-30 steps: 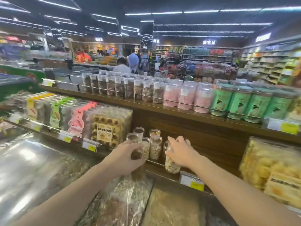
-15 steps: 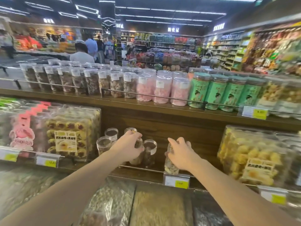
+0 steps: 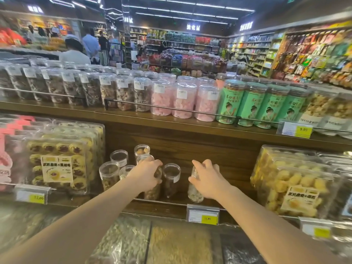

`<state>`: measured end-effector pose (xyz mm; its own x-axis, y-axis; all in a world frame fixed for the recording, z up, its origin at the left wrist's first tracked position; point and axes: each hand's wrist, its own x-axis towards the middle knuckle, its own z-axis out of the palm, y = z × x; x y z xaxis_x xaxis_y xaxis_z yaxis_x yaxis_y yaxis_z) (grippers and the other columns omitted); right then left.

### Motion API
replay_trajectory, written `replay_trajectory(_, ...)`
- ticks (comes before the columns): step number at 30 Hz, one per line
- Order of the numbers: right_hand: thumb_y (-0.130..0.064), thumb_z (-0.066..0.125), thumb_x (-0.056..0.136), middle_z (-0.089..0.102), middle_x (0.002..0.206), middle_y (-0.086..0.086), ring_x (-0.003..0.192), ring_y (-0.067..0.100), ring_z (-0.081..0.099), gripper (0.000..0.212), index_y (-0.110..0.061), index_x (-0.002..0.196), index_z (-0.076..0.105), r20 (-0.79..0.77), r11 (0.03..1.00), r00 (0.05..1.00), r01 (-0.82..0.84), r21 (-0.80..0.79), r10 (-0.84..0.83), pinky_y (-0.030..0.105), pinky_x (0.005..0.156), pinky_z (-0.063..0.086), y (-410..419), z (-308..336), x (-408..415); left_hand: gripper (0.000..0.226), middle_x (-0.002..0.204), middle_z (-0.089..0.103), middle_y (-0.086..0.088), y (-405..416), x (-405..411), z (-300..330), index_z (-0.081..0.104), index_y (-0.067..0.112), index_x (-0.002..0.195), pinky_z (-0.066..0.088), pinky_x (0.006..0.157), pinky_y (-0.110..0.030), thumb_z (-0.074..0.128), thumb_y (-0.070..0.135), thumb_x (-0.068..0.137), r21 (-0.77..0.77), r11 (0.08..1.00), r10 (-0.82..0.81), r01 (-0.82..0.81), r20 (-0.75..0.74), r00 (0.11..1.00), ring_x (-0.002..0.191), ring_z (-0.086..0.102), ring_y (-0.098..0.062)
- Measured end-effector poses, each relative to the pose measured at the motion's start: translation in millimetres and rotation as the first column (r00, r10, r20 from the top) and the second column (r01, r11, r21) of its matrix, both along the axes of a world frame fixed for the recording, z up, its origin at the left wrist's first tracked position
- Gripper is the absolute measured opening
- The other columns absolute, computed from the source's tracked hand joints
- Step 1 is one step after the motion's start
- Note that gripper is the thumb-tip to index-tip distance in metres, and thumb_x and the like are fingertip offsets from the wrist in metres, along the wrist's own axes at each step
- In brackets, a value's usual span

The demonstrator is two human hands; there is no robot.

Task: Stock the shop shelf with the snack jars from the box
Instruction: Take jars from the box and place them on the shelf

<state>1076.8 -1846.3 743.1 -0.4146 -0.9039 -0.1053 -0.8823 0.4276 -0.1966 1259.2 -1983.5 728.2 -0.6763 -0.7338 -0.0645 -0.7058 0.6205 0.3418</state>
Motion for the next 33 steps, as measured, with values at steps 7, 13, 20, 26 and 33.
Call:
replay_trajectory(7,-0.037,0.050,0.103,0.023,0.158,0.009,0.143,0.033,0.027,0.066,-0.029,0.160,0.017,-0.015,1.000,1.000,-0.022,0.007,0.022,0.042,0.111,0.043,-9.9,-2.0,0.3,0.064,0.146,0.049,0.004,-1.1,10.0,17.1,0.046,0.031,0.147,0.051,0.100,-0.043,0.069,0.047,0.089,-0.054,0.998,-0.007,0.006,-0.019,1.000,0.128,0.054,-0.021)
replay_trajectory(13,-0.036,0.057,0.101,0.023,0.157,0.008,0.142,0.032,0.028,0.071,-0.031,0.159,0.016,-0.011,1.000,1.000,-0.004,0.014,0.004,0.039,0.111,0.043,-20.3,-18.2,1.9,0.051,0.143,0.052,0.010,10.1,34.8,41.3,0.050,0.035,0.142,0.051,0.100,-0.042,0.062,0.049,0.095,-0.128,0.992,0.009,-0.022,-0.099,0.995,0.127,0.053,-0.016)
replay_trajectory(20,-0.041,0.060,0.097,0.019,0.156,0.010,0.141,0.031,0.025,0.077,-0.030,0.158,0.014,-0.021,0.993,1.000,-0.007,0.115,0.009,0.040,0.114,0.033,-35.3,-36.6,-6.9,0.047,0.138,0.050,0.018,45.6,75.2,56.8,0.048,0.043,0.141,0.053,0.095,-0.037,0.054,0.058,0.097,-0.183,0.982,0.031,-0.056,-0.137,0.990,0.118,0.055,-0.008)
replay_trajectory(26,-0.035,0.048,0.104,0.012,0.164,0.012,0.148,0.039,0.017,0.065,-0.026,0.160,0.016,0.045,0.997,0.999,0.005,0.078,-0.008,0.048,0.115,0.033,-36.1,-40.2,5.3,0.047,0.145,0.047,0.019,72.4,109.8,66.6,0.048,0.042,0.142,0.052,0.096,-0.037,0.052,0.056,0.098,-0.235,0.966,0.078,-0.105,-0.122,0.990,0.129,0.047,-0.005)
replay_trajectory(33,-0.042,0.053,0.101,0.011,0.165,0.015,0.149,0.042,0.017,0.078,-0.027,0.162,0.006,-0.015,0.992,1.000,0.004,0.125,-0.002,0.051,0.115,0.033,-33.6,-13.4,9.3,0.049,0.141,0.049,0.017,97.4,143.4,82.0,0.047,0.038,0.145,0.044,0.075,-0.020,0.053,0.052,0.099,-0.225,0.955,0.184,-0.195,-0.071,0.980,0.089,0.051,-0.002)
